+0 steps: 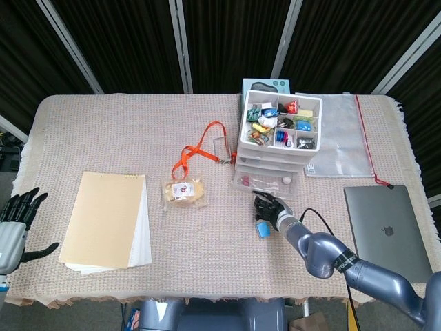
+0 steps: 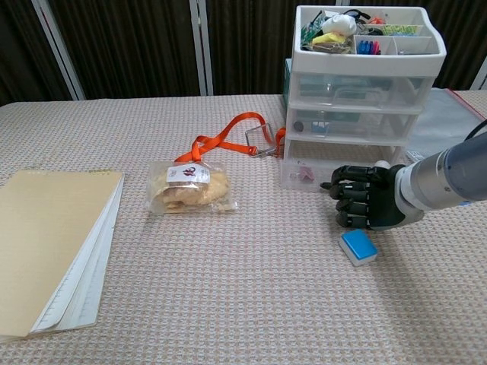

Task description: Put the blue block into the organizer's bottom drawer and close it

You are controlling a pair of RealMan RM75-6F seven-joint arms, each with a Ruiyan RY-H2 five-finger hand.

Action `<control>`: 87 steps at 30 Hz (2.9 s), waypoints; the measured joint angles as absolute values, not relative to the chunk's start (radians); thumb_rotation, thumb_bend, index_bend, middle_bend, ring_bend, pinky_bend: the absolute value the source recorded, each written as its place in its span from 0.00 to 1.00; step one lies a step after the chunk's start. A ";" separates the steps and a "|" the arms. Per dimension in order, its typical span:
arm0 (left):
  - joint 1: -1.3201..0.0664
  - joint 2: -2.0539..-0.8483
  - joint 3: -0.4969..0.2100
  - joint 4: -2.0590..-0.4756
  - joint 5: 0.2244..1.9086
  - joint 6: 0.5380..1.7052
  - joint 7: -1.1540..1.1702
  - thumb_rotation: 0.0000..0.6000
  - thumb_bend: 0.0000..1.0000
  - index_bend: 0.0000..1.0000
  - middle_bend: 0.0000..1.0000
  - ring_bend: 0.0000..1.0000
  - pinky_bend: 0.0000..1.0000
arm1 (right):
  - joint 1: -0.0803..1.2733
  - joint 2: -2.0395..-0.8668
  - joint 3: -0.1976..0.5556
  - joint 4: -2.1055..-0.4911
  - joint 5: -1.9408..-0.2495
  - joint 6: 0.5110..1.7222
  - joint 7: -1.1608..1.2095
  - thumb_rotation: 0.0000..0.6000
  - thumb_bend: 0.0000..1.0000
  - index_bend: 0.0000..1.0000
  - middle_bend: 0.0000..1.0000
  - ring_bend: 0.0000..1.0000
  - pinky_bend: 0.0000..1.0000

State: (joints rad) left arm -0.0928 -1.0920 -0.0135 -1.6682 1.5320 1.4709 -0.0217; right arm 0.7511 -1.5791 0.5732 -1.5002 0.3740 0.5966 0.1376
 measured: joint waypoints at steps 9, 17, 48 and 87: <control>-0.093 -1.091 -0.013 -1.671 1.530 1.469 -0.022 1.00 0.13 0.07 0.00 0.00 0.00 | 0.727 -1.552 0.551 -1.563 0.329 0.598 0.178 1.00 0.54 0.41 0.78 0.83 0.74; -0.091 -1.093 -0.012 -1.668 1.539 1.477 -0.023 1.00 0.14 0.07 0.00 0.00 0.00 | 0.699 -1.524 0.529 -1.633 0.278 0.588 0.220 1.00 0.54 0.41 0.78 0.83 0.73; -0.085 -1.099 -0.013 -1.659 1.551 1.498 -0.022 1.00 0.13 0.08 0.00 0.00 0.00 | 0.581 -1.394 0.449 -1.945 -0.342 0.717 0.191 1.00 0.27 0.24 0.67 0.73 0.70; -0.076 -1.116 -0.023 -1.650 1.557 1.528 -0.031 1.00 0.14 0.08 0.00 0.00 0.00 | 0.455 -1.672 0.025 -1.769 -0.994 1.289 -0.627 1.00 0.16 0.31 0.72 0.77 0.70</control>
